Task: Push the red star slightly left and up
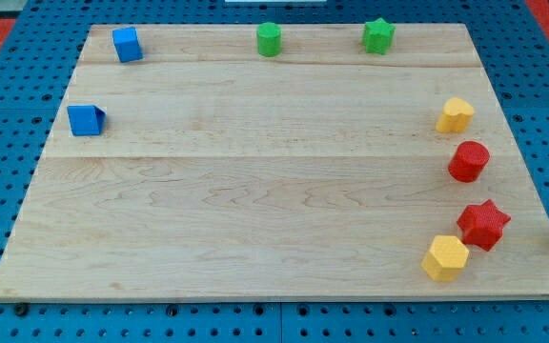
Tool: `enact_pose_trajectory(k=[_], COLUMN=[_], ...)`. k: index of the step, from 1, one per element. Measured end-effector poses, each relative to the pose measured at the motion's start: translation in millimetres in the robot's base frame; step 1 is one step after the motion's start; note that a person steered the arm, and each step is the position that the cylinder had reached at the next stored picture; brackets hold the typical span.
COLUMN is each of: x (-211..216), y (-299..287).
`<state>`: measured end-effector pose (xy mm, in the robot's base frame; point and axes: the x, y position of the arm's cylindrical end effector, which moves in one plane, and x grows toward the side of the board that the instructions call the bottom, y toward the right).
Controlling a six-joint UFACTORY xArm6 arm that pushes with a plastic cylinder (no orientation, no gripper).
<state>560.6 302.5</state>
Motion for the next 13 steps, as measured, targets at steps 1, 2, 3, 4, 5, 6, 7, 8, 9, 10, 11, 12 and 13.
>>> enact_pose_trajectory(k=[1, 2, 3, 4, 5, 6, 7, 8, 9, 10, 11, 12, 13], x=[6, 6, 24, 47, 45, 36, 36, 36, 20, -7, -36, -41, -41], y=[-5, -14, -10, -16, -22, -21, -21, -21, -36, -57, -81, -84, -84])
